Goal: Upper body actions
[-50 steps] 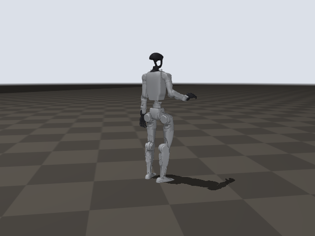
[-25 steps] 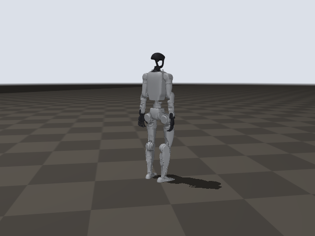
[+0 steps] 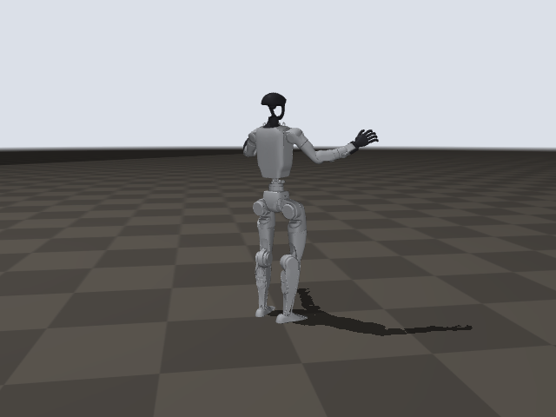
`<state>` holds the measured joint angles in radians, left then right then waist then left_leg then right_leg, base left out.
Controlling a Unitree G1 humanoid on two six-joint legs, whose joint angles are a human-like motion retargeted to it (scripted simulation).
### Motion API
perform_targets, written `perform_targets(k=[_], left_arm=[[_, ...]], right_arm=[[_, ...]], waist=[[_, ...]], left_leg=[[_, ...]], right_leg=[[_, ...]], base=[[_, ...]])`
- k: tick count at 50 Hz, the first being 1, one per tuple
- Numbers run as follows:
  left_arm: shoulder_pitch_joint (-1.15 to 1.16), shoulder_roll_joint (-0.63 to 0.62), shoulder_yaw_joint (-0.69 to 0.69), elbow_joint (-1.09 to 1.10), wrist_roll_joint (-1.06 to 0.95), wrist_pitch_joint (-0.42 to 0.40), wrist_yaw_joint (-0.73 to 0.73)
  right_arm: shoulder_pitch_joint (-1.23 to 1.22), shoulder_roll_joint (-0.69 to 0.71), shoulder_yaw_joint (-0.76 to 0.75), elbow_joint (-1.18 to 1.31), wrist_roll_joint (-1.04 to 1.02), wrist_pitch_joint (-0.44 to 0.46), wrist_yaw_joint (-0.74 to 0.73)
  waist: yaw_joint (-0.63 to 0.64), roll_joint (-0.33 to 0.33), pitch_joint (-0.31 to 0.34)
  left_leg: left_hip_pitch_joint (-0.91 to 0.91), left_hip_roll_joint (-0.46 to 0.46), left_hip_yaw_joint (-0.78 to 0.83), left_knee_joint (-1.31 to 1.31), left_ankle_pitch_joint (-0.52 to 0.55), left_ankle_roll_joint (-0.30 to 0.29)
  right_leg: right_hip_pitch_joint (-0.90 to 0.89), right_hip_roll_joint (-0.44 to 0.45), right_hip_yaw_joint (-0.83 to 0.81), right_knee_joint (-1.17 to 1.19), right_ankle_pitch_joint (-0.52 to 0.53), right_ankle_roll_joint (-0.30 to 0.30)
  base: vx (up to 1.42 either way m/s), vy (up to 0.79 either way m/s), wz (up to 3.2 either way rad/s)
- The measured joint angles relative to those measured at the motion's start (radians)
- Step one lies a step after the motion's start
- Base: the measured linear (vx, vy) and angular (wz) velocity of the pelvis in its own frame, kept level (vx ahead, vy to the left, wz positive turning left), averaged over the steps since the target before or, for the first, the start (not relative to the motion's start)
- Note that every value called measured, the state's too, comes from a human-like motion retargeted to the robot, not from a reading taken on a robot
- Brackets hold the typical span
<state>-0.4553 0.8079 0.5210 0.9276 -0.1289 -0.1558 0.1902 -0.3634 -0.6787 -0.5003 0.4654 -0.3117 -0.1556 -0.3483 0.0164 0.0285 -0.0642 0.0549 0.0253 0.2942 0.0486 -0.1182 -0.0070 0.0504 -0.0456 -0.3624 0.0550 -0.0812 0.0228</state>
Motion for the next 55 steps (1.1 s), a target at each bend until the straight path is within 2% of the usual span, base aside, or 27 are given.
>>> perform_targets(k=[5,8,15,20,27,32,35,38,45,49,52,55], left_arm=[[-0.188,0.124,-0.092,-0.097,0.081,-0.043,0.118],[-0.306,0.149,-0.161,-0.168,0.148,-0.09,0.227],[-0.546,0.128,-0.338,-0.281,0.342,-0.205,0.591],[-0.646,0.151,-0.447,-0.331,0.548,-0.236,0.623],[-0.73,0.177,-0.568,-0.443,1.013,-0.187,0.854],[-0.757,0.162,-0.617,-0.513,1.153,-0.195,0.93],[-0.757,0.147,-0.615,-0.525,1.15,-0.173,0.956],[-0.735,0.12,-0.572,-0.507,1.066,-0.134,0.972],[-0.67,0.075,-0.434,-0.379,0.778,-0.122,0.942],[-0.639,0.069,-0.363,-0.265,0.657,-0.148,0.954],[-0.625,0.038,-0.325,-0.217,0.493,-0.152,0.929],[-0.628,-0.012,-0.293,-0.204,0.328,-0.182,0.868]], right_arm=[[-0.178,-0.166,0.087,-0.101,-0.052,-0.133,-0.322],[-0.286,-0.25,0.144,-0.134,-0.058,-0.158,-0.426],[-0.488,-0.343,0.255,-0.211,-0.081,-0.107,-0.465],[-0.543,-0.362,0.301,-0.313,-0.129,-0.076,-0.446],[-0.554,-0.413,0.342,-0.529,-0.308,-0.09,-0.523],[-0.554,-0.466,0.356,-0.658,-0.485,-0.055,-0.595],[-0.556,-0.463,0.364,-0.668,-0.509,-0.035,-0.613],[-0.545,-0.438,0.349,-0.633,-0.476,-0.022,-0.61],[-0.492,-0.329,0.27,-0.473,-0.24,-0.008,-0.619],[-0.504,-0.244,0.247,-0.353,-0.02,-0.099,-0.583],[-0.51,-0.213,0.238,-0.284,0.109,-0.172,-0.549],[-0.504,-0.208,0.23,-0.26,0.133,-0.169,-0.538]], waist=[[0.013,0.006,-0.037],[0.026,0.007,-0.055],[0.039,0.002,-0.103],[0.034,-0.004,-0.119],[0.015,0.0,-0.133],[0.02,0.001,-0.14],[0.023,0.001,-0.147],[0.023,0.004,-0.153],[0.013,0.01,-0.172],[0.01,0.013,-0.176],[0.008,0.013,-0.177],[0.008,0.011,-0.178]], left_leg=[[-0.011,0.005,0.01,0.0,-0.004,-0.002],[-0.017,0.006,0.014,0.001,-0.007,-0.002],[-0.044,0.006,0.001,0.005,-0.01,-0.002],[-0.055,0.006,-0.011,0.011,-0.011,-0.002],[-0.068,0.006,-0.017,0.013,-0.01,-0.003],[-0.068,0.008,0.001,0.01,-0.011,-0.005],[-0.066,0.009,0.013,0.006,-0.011,-0.006],[-0.067,0.01,0.021,0.005,-0.013,-0.007],[-0.076,0.009,0.023,0.004,-0.014,-0.007],[-0.077,0.008,0.021,0.004,-0.015,-0.007],[-0.075,0.007,0.018,0.004,-0.015,-0.007],[-0.075,0.005,0.014,0.004,-0.014,-0.006]], right_leg=[[-0.017,0.004,0.008,0.001,0.0,0.001],[-0.025,0.004,0.011,0.002,-0.001,0.001],[-0.043,0.004,0.004,0.002,-0.008,0.002],[-0.043,0.004,-0.003,0.001,-0.014,0.003],[-0.049,0.005,-0.006,0.0,-0.018,0.002],[-0.06,0.006,0.006,0.0,-0.014,0.001],[-0.067,0.007,0.014,0.0,-0.011,0.0],[-0.074,0.008,0.02,0.0,-0.01,0.0],[-0.084,0.009,0.022,0.0,-0.012,0.0],[-0.083,0.008,0.021,0.0,-0.014,0.0],[-0.08,0.007,0.019,0.0,-0.016,0.001],[-0.077,0.005,0.016,0.0,-0.017,0.001]], base=[[0.03,0.02,-0.07],[0.0,0.0,0.0],[0.0,0.0,0.0],[0.0,0.0,0.0],[0.0,0.0,0.0],[0.0,0.0,-0.12],[0.0,-0.01,-0.2],[0.0,0.0,0.0],[0.0,0.0,0.0],[0.0,0.0,0.0],[0.0,0.0,0.0],[0.0,0.0,0.0]])
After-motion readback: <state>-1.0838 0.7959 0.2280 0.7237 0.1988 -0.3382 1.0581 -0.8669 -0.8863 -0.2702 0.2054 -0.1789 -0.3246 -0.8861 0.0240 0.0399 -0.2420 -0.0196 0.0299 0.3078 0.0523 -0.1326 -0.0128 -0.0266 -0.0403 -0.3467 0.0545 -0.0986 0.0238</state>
